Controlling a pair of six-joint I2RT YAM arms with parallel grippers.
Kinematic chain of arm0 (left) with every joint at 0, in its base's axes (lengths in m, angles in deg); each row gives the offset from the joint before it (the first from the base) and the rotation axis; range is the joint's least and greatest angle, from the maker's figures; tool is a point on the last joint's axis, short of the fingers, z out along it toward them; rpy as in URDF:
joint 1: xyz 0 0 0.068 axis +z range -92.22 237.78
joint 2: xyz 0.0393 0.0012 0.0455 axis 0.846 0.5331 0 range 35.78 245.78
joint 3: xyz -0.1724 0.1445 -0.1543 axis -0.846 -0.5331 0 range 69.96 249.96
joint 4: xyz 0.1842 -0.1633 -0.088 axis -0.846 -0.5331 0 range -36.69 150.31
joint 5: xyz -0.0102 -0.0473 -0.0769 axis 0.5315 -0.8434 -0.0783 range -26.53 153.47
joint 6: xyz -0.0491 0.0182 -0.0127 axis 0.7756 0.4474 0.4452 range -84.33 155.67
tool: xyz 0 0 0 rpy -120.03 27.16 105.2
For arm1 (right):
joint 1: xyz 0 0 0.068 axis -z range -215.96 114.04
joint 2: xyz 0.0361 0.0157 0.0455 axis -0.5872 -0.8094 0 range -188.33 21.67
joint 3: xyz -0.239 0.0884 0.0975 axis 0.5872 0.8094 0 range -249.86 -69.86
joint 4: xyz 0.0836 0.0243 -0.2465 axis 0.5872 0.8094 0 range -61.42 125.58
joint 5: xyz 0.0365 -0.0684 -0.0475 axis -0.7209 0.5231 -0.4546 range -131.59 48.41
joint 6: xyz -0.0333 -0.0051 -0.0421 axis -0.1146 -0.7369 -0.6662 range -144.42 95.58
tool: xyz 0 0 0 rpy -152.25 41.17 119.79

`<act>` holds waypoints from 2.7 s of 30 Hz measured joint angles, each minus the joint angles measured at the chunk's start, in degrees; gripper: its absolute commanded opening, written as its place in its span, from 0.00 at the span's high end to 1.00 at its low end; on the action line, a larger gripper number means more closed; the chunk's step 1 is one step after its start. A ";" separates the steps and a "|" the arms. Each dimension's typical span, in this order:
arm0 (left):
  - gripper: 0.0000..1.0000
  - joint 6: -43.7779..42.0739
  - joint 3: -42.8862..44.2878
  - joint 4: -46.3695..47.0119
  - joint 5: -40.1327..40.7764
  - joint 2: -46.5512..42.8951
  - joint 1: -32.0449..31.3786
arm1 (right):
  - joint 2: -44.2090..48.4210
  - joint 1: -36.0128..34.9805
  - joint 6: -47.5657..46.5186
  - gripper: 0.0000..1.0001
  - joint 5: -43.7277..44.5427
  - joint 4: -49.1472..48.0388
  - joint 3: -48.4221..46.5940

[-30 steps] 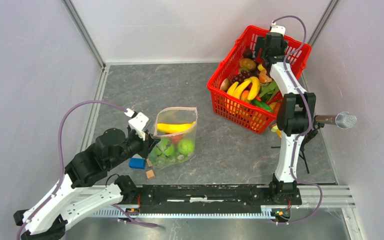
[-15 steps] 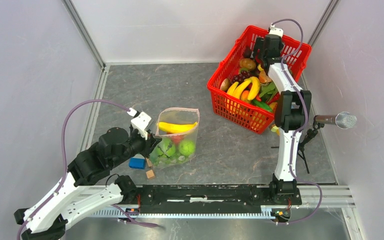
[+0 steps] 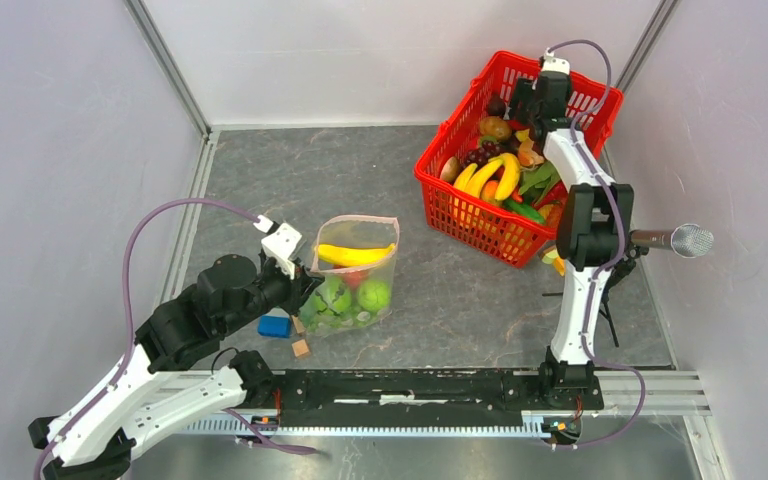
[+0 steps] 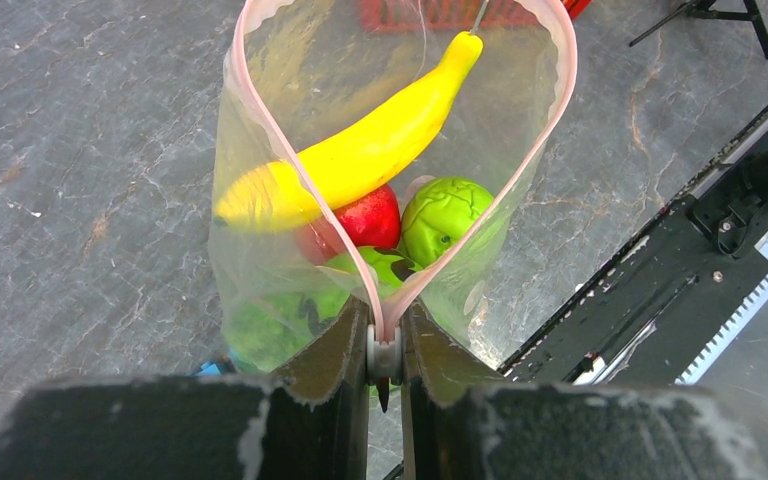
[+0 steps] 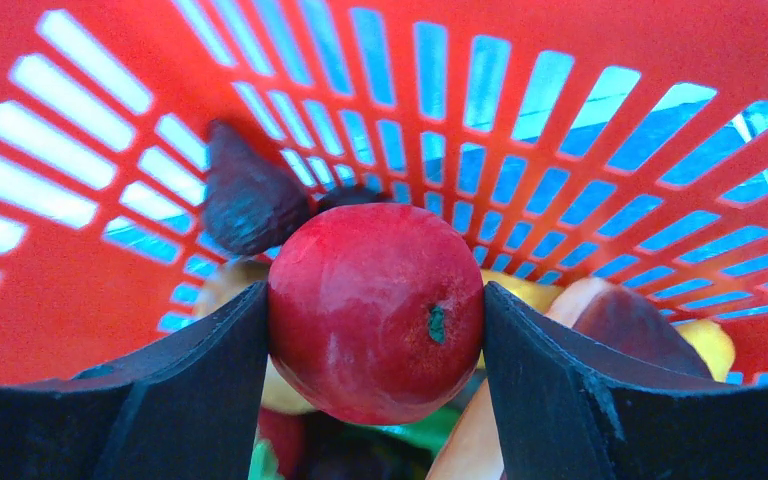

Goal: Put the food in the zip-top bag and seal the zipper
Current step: Pick up the fake fruit from the bin, then place the fake fruit in the zipper food storage bag.

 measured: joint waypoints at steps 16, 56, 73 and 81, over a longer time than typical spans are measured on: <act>0.86 4.33 -0.42 0.20 -1.42 -0.24 0.00 | 36.02 -10.36 0.74 0.59 -17.20 -8.39 31.91; 0.86 5.53 -0.42 1.01 -5.81 -0.50 0.00 | 57.68 -50.58 -6.97 0.36 -30.67 -10.51 53.24; 0.86 5.53 -0.42 1.01 -5.81 -1.14 0.00 | 57.77 -50.84 -16.22 0.13 -35.85 -0.33 49.18; 0.86 5.53 -0.44 1.01 -5.88 -1.18 0.00 | 57.90 -50.84 -16.04 0.04 -36.24 -1.95 50.49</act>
